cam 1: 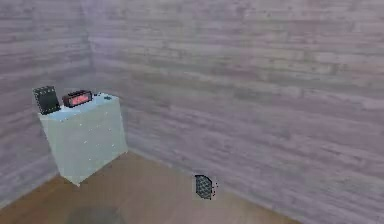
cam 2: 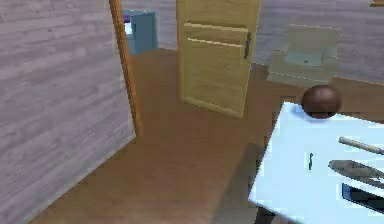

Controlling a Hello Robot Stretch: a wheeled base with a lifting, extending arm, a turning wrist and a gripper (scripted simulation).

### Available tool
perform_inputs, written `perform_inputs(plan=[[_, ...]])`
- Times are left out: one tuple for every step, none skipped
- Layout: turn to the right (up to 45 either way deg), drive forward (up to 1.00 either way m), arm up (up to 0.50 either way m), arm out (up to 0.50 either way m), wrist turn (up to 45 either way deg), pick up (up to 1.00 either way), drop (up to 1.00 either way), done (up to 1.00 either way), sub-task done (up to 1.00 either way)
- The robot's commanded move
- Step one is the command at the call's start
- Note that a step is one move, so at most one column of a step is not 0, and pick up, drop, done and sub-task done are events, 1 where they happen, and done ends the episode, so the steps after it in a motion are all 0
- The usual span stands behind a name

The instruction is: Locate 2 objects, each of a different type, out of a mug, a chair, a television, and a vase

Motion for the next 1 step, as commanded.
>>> perform_inputs(plan=[[-45.0,0.00,0.00,0.00,0.0,0.00,0.00,0.00,0.00]])
